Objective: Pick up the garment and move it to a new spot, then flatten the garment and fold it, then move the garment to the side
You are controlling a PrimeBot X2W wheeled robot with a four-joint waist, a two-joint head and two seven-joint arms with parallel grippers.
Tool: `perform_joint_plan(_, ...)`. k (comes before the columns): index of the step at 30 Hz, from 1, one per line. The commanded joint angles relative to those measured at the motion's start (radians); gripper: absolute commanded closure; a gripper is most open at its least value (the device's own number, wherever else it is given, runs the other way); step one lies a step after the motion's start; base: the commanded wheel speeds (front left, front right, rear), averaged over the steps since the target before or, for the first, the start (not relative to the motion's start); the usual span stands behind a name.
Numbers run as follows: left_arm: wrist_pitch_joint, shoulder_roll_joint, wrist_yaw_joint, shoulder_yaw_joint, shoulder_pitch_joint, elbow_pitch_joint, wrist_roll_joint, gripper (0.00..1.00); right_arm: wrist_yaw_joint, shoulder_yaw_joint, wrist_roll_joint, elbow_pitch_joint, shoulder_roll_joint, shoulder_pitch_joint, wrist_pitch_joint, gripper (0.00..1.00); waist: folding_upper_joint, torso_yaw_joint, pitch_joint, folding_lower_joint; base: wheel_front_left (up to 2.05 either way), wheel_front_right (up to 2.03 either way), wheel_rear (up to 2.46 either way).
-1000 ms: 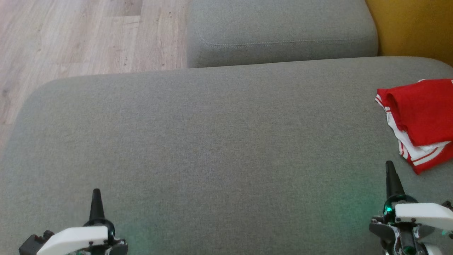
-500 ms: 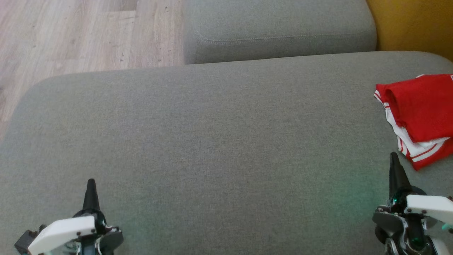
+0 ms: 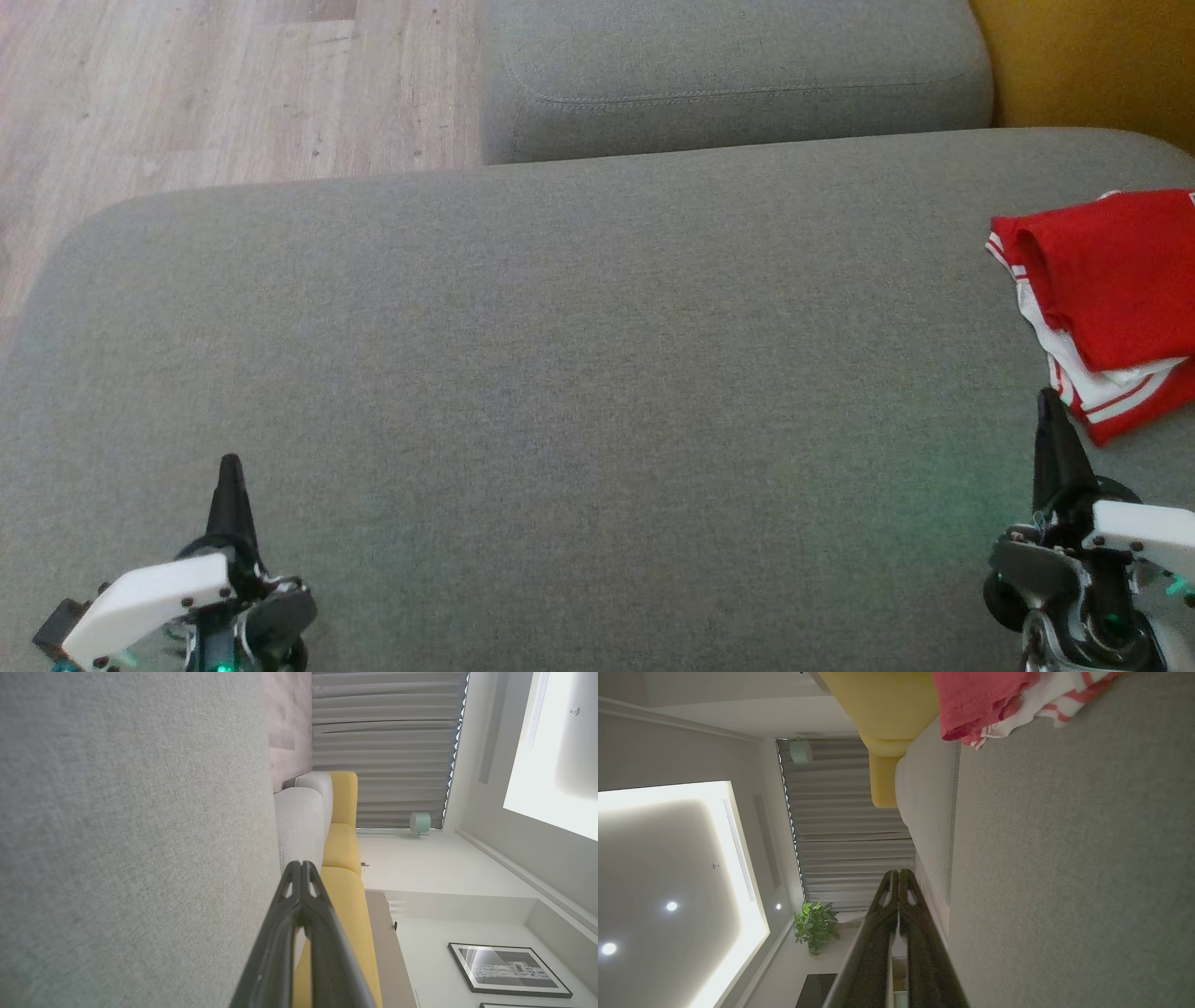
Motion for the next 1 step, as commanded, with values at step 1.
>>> perform_joint_plan(1, 0.005, 0.010, -0.007, 0.040, -0.048, -0.028, -0.001, 1.00, -0.001, 0.019, 0.006, -0.032, -0.016, -0.048, 0.008, 1.00, 0.0000, 0.000, 0.000, 0.0000, 0.00, 0.00, 0.00)
